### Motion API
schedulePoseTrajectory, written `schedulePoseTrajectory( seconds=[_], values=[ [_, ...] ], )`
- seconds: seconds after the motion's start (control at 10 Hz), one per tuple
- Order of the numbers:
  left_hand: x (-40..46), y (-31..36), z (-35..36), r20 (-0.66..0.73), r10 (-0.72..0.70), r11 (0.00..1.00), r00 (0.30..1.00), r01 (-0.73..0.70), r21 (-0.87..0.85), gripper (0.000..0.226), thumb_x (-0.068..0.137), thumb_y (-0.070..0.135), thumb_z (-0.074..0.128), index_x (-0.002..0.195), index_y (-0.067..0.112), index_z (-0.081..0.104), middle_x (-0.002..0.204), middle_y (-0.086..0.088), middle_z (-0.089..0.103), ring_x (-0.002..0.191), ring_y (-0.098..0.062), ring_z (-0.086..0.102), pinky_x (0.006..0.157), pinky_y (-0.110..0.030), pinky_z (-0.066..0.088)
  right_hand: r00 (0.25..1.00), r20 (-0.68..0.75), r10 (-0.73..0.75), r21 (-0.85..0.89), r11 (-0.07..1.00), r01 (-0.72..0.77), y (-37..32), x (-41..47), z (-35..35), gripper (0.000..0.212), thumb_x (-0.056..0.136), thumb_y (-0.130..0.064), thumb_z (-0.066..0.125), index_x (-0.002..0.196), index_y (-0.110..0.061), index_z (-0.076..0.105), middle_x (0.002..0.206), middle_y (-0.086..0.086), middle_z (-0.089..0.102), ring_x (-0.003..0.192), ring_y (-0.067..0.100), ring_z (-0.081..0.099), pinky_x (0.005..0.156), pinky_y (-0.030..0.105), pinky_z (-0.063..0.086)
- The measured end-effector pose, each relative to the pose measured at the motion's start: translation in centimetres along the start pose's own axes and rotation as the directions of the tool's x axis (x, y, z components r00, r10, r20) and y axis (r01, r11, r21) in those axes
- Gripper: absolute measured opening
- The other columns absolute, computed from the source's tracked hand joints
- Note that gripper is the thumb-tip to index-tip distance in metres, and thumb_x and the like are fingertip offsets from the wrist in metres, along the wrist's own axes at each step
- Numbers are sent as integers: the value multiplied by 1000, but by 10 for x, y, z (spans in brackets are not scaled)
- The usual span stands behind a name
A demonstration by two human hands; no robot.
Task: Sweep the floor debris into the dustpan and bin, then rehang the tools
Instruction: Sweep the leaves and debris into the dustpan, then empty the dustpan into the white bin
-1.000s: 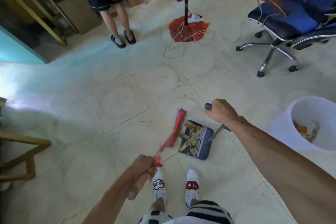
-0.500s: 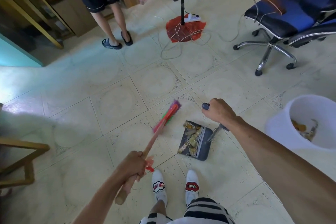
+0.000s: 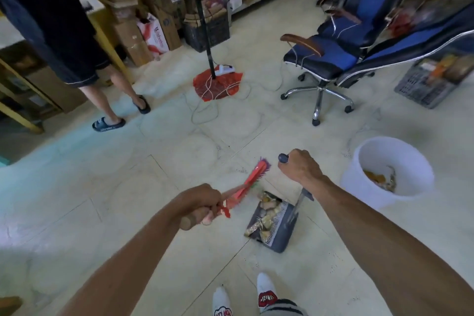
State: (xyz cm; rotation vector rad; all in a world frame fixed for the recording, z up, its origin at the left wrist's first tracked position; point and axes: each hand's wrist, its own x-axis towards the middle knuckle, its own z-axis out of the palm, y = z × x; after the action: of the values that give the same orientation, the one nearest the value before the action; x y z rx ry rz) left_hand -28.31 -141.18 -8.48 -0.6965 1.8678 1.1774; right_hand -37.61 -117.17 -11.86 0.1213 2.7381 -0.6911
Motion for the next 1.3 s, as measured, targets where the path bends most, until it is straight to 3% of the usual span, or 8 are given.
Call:
schedulePoseTrajectory(
  seconds=[0.1, 0.2, 0.3, 0.4, 0.5, 0.7, 0.9, 1.3],
  values=[
    [7, 31, 0, -24, 70, 988, 997, -66, 139, 36, 99, 8, 45, 125, -13, 57, 71, -12, 59, 58, -19, 54, 54, -24, 40, 991, -102, 88, 70, 994, -81, 12, -18, -34, 41, 87, -32, 60, 55, -13, 43, 64, 8, 54, 63, 31, 55, 58, 28, 41],
    [1, 55, 2, 9, 129, 986, 992, -129, 108, 35, 97, 9, 48, 121, -14, 59, 61, -3, 62, 49, -15, 56, 48, -26, 42, 951, -220, 217, 179, 967, -179, 37, -44, -63, 30, 86, -27, 60, 67, -7, 50, 76, 10, 56, 69, 32, 54, 62, 30, 41],
    [3, 77, 1, 102, 327, 884, 940, -342, 320, 26, 87, 5, 57, 106, -1, 73, 102, -13, 77, 84, -21, 73, 72, -27, 54, 900, -318, 297, 295, 934, -203, 60, -63, -87, 32, 85, -27, 62, 64, -9, 46, 66, 8, 53, 65, 29, 54, 59, 29, 40],
    [8, 96, 21, 112, 299, 879, 948, -319, 354, 41, 96, 15, 53, 121, -17, 57, 112, -36, 61, 60, -28, 72, 42, -16, 41, 814, -415, 407, 399, 885, -240, 85, -94, -118, 37, 83, -24, 60, 54, -14, 39, 53, 3, 44, 51, 26, 48, 52, 27, 38],
    [5, 121, 46, 155, 265, 889, 952, -303, 343, 41, 97, 16, 52, 122, -17, 54, 51, -11, 65, 36, -10, 52, 43, -18, 36, 731, -495, 469, 470, 852, -229, 100, -123, -155, 35, 81, -23, 60, 54, -13, 40, 55, 4, 44, 54, 28, 48, 49, 27, 35],
    [-30, 180, 88, 259, 387, 814, 885, -460, 355, 20, 96, 0, 46, 87, 1, 64, 52, -4, 65, 54, -18, 56, 60, -28, 43, 595, -593, 542, 550, 813, -192, 130, -173, -228, 35, 82, -29, 60, 58, -16, 37, 73, 14, 54, 65, 31, 57, 57, 32, 46],
    [-65, 246, 151, 300, 455, 671, 838, -544, 504, 31, 98, 11, 50, 74, 1, 67, 43, -1, 62, 33, -9, 50, 35, -19, 38, 464, -652, 599, 596, 784, -174, 162, -189, -280, 35, 86, -35, 62, 65, -10, 50, 68, 11, 56, 65, 32, 62, 59, 37, 52],
    [-7, 282, 233, 356, 497, 739, 792, -601, 304, 15, 95, -2, 45, 97, -1, 60, 77, -16, 60, 43, -14, 51, 39, -19, 41, 682, -488, 545, 871, 352, 342, 210, -148, -324, 33, 99, -29, 55, 71, -19, 42, 44, -9, 38, 31, 6, 29, 32, 15, 26]
  ],
)
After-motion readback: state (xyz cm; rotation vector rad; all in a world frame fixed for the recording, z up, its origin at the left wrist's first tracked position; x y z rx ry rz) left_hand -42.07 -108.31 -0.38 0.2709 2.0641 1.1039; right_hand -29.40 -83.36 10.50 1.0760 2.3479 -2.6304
